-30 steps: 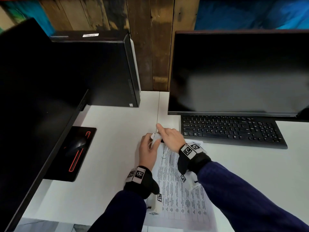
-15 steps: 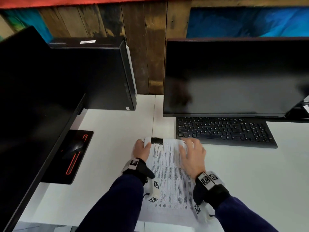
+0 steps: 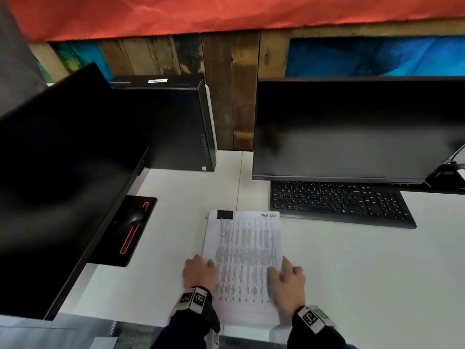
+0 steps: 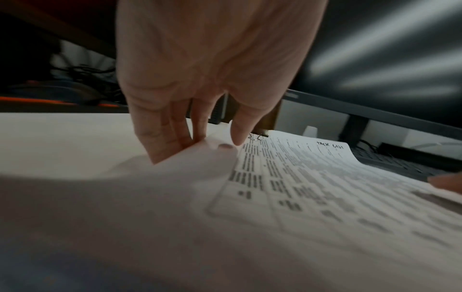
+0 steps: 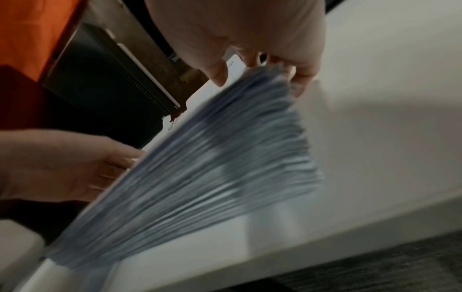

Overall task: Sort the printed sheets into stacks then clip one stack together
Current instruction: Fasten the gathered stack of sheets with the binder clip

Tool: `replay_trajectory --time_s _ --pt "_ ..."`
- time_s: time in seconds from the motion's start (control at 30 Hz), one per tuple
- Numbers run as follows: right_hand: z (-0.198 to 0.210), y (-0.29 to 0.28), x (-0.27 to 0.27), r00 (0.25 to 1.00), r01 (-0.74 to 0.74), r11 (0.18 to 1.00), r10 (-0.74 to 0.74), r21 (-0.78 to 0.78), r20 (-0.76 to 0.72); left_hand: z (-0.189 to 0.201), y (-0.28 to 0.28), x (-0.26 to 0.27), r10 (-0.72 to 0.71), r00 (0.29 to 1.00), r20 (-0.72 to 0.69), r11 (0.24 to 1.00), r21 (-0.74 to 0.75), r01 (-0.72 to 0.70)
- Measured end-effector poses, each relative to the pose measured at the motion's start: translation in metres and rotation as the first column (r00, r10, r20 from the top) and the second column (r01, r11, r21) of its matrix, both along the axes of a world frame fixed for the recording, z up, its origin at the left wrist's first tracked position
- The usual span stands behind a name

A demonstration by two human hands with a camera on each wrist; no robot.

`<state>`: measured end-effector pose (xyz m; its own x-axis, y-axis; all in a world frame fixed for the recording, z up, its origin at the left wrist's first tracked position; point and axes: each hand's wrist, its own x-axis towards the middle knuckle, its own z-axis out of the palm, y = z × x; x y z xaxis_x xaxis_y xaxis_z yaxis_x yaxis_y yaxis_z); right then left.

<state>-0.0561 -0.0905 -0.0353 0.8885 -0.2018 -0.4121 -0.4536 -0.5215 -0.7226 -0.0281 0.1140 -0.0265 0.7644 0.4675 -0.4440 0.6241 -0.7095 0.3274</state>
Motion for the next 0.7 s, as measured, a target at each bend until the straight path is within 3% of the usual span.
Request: replay_trajectory --time_s 0.23,0.47,0.7 --pt "0.01 0.037 0.061 0.97 -0.18 0.982 0.187 0.061 -0.153 0.007 0.045 0.025 0.167 0.985 0.054 0.983 -0.086 -0.162" --pt "0.017 0.038 0.107 0.987 -0.049 0.948 0.095 0.313 -0.131 0.028 0.044 0.073 0.213 0.968 0.13 0.937 -0.308 -0.165" --pt "0.014 0.037 0.107 0.982 -0.003 0.915 0.079 0.403 -0.173 0.024 0.054 0.087 0.217 0.968 0.125 0.907 -0.392 -0.153"
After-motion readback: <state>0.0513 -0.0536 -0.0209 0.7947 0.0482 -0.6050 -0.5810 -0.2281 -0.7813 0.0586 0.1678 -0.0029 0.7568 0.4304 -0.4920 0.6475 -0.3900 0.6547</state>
